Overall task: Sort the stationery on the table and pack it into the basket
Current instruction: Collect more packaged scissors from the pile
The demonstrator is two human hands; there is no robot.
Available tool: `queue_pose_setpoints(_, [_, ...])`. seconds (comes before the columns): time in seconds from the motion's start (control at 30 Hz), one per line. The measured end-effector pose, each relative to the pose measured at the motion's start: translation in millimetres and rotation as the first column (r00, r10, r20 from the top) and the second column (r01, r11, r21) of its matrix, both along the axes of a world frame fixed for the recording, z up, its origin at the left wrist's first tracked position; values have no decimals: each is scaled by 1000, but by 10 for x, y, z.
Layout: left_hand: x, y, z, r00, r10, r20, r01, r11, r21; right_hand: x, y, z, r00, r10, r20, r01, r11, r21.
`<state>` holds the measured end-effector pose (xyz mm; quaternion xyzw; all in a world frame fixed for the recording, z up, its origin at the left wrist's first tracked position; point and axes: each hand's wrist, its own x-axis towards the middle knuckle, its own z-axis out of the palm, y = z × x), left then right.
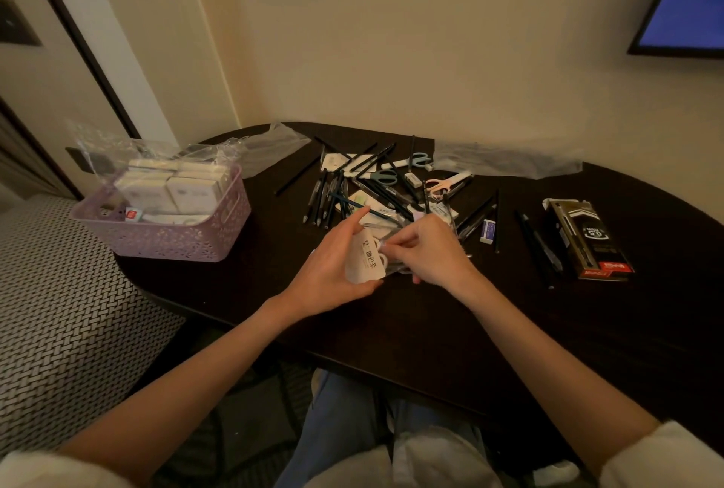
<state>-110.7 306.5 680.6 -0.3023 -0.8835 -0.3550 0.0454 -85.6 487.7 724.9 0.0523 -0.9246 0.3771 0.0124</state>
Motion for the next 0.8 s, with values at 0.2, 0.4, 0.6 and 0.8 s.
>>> queue_pose_setpoints(0.2, [-36,-2,44,990,135,-28,-131,986,99,-1,53,37,966,-183,-182,114,935,-335])
queue_pose_setpoints(0.4, [-87,104,84,963,267,-39,-257,952,165,-121,-5,31,931,-281,-235,191,919,-344])
queue_pose_setpoints(0.6, [-113,146,72,944,330,-30,-317,926,203,-244,-16,10,979,-145,-147,101,958,-268])
queue_pose_setpoints(0.8, [-177,40,51,946,312,89,-324,922,213,-300,-20,6,987,-66,-150,28,969,-244])
